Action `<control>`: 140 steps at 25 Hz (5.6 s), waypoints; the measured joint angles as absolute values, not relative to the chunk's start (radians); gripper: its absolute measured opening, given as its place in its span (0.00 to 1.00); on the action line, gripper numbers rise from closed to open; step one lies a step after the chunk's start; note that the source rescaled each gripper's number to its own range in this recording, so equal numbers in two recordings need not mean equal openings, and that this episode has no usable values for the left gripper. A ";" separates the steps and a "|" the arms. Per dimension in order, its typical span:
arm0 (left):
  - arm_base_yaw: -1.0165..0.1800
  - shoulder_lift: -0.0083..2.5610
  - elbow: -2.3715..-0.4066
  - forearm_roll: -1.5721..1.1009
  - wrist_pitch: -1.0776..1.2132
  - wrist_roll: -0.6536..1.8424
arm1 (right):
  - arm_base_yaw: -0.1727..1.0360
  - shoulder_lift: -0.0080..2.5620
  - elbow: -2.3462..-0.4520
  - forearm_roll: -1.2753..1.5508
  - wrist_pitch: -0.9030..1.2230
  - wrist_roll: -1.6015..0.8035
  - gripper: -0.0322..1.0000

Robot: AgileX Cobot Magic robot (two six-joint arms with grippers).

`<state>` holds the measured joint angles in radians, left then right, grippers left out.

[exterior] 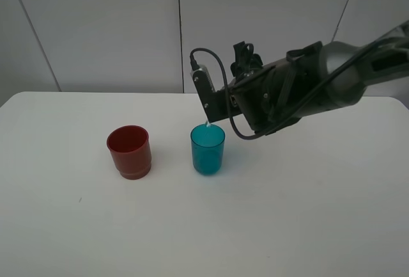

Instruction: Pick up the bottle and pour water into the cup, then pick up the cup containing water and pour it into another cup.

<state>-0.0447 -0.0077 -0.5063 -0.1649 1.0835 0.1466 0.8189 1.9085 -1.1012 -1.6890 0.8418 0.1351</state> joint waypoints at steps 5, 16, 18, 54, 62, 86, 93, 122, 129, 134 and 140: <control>-0.045 -0.008 -0.506 -0.165 1.083 0.147 | 0.819 1.908 -1.101 -1.713 0.848 0.135 0.03; -0.045 -0.008 -0.506 -0.165 1.083 0.147 | 0.819 1.908 -1.101 -1.720 0.878 0.135 0.03; -0.045 -0.008 -0.506 -0.165 1.083 0.147 | 0.819 1.908 -1.101 -1.722 0.879 0.135 0.03; -0.045 -0.008 -0.506 -0.165 1.083 0.147 | 0.841 1.908 -1.101 -1.727 0.905 0.134 0.03; -0.045 -0.008 -0.506 -0.165 1.083 0.147 | 0.841 1.908 -1.101 -1.728 0.905 0.134 0.03; -0.045 -0.008 -0.506 -0.165 1.083 0.147 | 0.842 1.908 -1.101 -1.721 0.855 0.199 0.03; -0.045 -0.008 -0.506 -0.165 1.083 0.147 | 0.842 1.908 -1.101 -1.652 0.817 0.273 0.03; -0.045 -0.008 -0.506 -0.165 1.083 0.147 | 0.620 1.675 -1.101 -1.263 0.385 0.811 0.03; -0.045 -0.008 -0.506 -0.165 1.083 0.147 | 0.517 1.675 -1.098 -1.137 0.223 0.815 0.03; -0.045 -0.008 -0.506 -0.165 1.083 0.147 | 0.439 1.675 -1.029 -1.093 0.067 0.815 0.03; -0.045 -0.008 -0.506 -0.165 1.083 0.147 | 0.366 1.675 -0.953 -1.086 -0.048 0.801 0.03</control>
<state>-0.0447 -0.0077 -0.5063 -0.1649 1.0835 0.1466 0.3664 1.6751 -0.9527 -1.0861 -0.0479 0.8012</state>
